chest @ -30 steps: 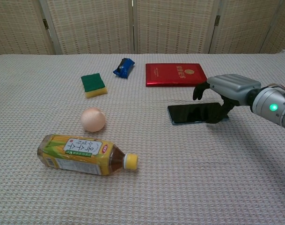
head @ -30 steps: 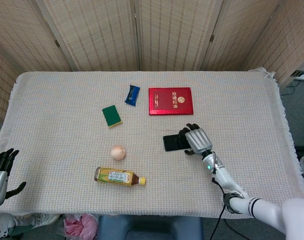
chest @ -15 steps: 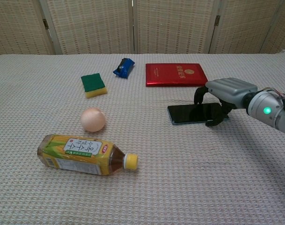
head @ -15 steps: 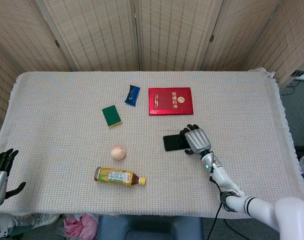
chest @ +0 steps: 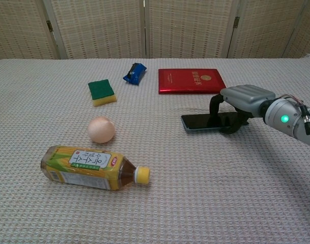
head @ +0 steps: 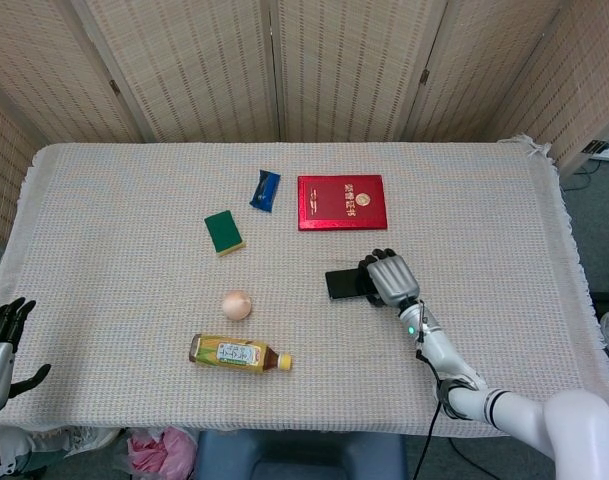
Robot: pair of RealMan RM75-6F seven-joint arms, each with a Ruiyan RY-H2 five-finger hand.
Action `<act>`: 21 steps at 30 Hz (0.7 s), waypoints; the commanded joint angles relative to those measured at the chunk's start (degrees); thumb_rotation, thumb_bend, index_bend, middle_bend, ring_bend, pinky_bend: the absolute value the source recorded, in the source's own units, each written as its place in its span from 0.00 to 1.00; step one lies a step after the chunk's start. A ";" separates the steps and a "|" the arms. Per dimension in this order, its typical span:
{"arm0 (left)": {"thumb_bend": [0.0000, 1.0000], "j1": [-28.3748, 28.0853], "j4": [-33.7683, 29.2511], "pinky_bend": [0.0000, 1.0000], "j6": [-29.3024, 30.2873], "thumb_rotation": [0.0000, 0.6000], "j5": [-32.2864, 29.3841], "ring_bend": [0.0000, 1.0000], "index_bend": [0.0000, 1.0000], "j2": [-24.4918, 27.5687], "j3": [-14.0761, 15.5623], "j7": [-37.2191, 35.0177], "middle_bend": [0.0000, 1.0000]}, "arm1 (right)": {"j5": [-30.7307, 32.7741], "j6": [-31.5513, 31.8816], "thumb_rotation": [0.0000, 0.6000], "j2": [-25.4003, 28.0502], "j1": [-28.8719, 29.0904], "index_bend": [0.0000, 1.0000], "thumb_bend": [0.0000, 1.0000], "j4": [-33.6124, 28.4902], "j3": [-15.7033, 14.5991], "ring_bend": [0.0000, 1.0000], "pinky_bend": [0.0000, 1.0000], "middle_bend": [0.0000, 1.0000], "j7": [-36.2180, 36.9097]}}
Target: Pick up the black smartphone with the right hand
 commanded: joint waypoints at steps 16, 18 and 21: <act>0.20 -0.09 -0.02 0.18 -0.16 1.00 -0.20 0.11 0.11 0.05 -0.22 0.24 0.09 | 0.34 -2.88 1.00 9.37 -0.50 0.49 0.57 -11.34 -1.70 0.30 0.29 0.43 1.73; 0.20 -0.17 -0.15 0.18 -0.25 1.00 -0.20 0.11 0.11 0.06 -0.24 0.41 0.09 | 1.18 -3.81 1.00 11.42 -0.57 0.49 0.57 -13.81 -1.88 0.31 0.30 0.43 1.77; 0.20 -0.33 -0.42 0.18 -0.40 1.00 -0.08 0.11 0.11 0.04 -0.25 0.72 0.09 | 3.01 -4.92 1.00 12.68 -0.06 0.50 0.57 -15.05 -1.47 0.32 0.31 0.44 1.37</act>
